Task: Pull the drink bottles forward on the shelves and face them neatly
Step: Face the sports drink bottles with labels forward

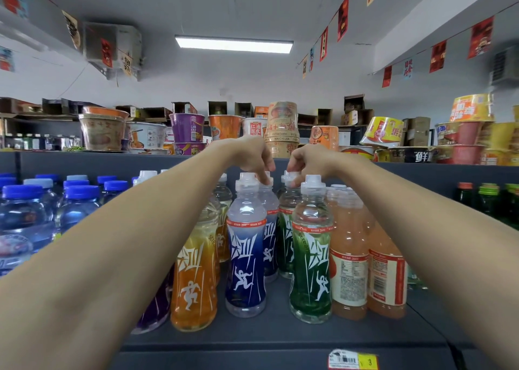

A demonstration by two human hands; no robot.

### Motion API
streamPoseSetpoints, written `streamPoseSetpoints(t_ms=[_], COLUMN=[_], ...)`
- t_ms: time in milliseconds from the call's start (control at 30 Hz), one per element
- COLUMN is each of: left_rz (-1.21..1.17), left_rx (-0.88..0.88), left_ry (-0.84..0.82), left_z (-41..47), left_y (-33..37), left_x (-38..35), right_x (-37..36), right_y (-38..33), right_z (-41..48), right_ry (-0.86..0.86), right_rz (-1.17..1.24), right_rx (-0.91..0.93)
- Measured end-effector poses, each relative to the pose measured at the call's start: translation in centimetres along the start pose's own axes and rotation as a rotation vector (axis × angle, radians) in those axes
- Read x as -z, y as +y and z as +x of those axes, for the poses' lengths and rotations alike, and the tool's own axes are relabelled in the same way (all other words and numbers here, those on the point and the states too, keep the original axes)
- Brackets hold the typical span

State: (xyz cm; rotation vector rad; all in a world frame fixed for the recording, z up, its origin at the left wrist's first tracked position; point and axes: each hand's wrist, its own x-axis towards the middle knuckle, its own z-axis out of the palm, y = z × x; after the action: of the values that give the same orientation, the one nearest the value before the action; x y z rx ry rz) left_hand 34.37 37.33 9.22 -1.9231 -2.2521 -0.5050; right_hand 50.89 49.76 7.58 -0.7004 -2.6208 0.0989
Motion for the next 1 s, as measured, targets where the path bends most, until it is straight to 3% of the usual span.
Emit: streamPoseSetpoints(t_ms=[233,633,1000], left_rz=[0.064,0.037,-0.041], left_rx=[-0.007,-0.019,0.081], left_ry=[-0.022,-0.084,-0.220], left_z=[0.1,-0.5,-1.2], left_y=[0.0,0.2,1.1], left_x=[0.0,0.5,0.4], right_x=[-0.5,-0.4,-0.1], right_y=[-0.3,0.5,0.6], right_z=[0.4,0.5,-0.3], right_ry=[-0.016,-0.113,-0.174], right_rz=[-0.124,-0.022,0.100], right_rx=[0.039,0.051,0.091])
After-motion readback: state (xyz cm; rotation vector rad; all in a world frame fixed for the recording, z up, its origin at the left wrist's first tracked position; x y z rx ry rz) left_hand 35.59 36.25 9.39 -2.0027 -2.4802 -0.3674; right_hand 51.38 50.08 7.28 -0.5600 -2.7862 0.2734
